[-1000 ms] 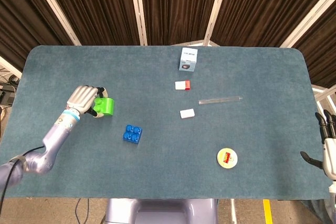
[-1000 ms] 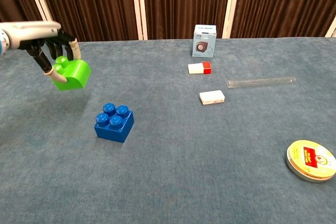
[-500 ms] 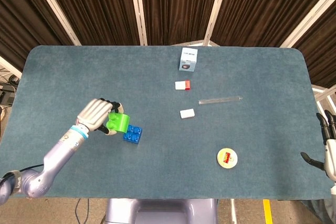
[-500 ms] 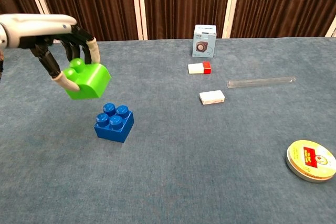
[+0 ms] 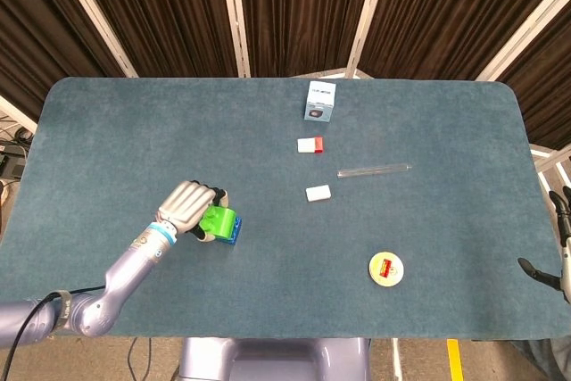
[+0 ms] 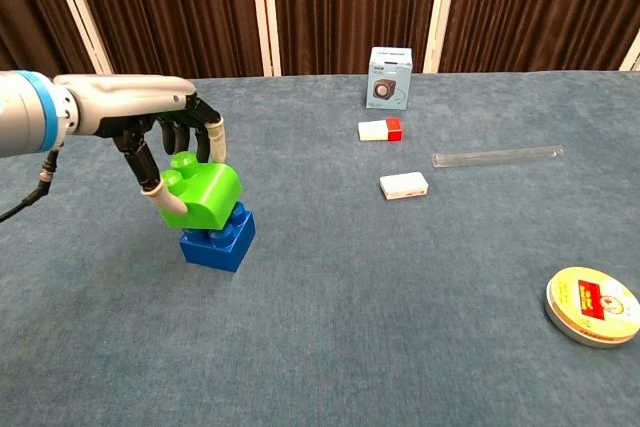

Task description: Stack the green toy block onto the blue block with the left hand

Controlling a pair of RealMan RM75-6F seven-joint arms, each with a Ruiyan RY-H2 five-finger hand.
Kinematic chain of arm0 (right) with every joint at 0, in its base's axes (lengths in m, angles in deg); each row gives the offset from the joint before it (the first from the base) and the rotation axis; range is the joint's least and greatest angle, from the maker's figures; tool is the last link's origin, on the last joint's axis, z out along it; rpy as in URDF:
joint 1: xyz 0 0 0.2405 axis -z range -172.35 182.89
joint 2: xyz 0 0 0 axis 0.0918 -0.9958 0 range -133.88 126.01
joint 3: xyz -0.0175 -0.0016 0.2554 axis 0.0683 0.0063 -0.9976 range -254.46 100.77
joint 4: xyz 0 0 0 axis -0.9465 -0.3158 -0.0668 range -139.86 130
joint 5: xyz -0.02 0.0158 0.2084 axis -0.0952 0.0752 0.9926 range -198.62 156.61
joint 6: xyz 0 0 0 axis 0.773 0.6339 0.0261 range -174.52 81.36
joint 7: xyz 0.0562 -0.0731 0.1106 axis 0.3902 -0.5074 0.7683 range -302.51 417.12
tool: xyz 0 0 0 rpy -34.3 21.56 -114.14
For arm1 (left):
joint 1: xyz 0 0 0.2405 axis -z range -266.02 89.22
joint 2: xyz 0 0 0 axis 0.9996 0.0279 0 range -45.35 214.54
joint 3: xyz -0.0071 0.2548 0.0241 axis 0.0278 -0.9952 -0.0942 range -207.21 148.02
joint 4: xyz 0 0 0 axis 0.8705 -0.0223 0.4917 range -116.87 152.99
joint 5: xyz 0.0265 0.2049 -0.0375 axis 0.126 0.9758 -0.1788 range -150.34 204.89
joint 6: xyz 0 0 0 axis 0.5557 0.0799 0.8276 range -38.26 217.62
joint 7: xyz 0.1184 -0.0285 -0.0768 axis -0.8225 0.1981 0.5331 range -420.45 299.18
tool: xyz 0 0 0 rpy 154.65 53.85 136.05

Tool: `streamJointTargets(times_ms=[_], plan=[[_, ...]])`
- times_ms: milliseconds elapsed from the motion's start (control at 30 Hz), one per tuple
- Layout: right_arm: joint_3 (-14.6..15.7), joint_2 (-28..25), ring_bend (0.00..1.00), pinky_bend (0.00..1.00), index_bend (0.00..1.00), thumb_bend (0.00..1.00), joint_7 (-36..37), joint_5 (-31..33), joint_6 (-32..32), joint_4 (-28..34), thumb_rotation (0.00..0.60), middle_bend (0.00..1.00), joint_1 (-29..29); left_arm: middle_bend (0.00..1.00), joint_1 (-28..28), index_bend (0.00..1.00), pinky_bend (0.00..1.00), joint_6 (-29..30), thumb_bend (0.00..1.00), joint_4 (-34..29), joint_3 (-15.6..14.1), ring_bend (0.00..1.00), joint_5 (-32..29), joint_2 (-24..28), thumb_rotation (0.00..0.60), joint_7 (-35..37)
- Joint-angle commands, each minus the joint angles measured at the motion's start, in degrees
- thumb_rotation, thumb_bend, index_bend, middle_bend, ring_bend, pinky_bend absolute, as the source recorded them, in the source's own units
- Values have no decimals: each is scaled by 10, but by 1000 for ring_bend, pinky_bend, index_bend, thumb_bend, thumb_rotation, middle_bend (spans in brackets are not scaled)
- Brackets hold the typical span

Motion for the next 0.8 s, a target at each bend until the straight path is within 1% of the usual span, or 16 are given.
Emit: streamJointTargets(times_ms=[33, 267, 567, 800], plan=[[-1, 0, 0, 0, 0, 0, -1, 1, 1, -2, 600, 0, 0, 494, 7, 411, 345, 6, 38, 2, -4, 403, -11, -7, 600, -8], [-1, -1, 0, 0, 0, 0, 1, -2, 6, -1, 600, 0, 2, 490, 13, 411, 341, 10, 38, 6, -12, 396, -25, -14, 600, -14], [0, 2, 0, 0, 0, 0, -3, -7, 7, 0, 600, 0, 2, 489, 18, 411, 341, 4, 40, 33, -17, 394, -8, -32, 600, 4], [-1, 2, 0, 0, 0, 0, -1, -4, 4, -3, 600, 0, 1, 488, 24, 412, 340, -3, 38, 48, -23, 393, -15, -41, 600, -1]])
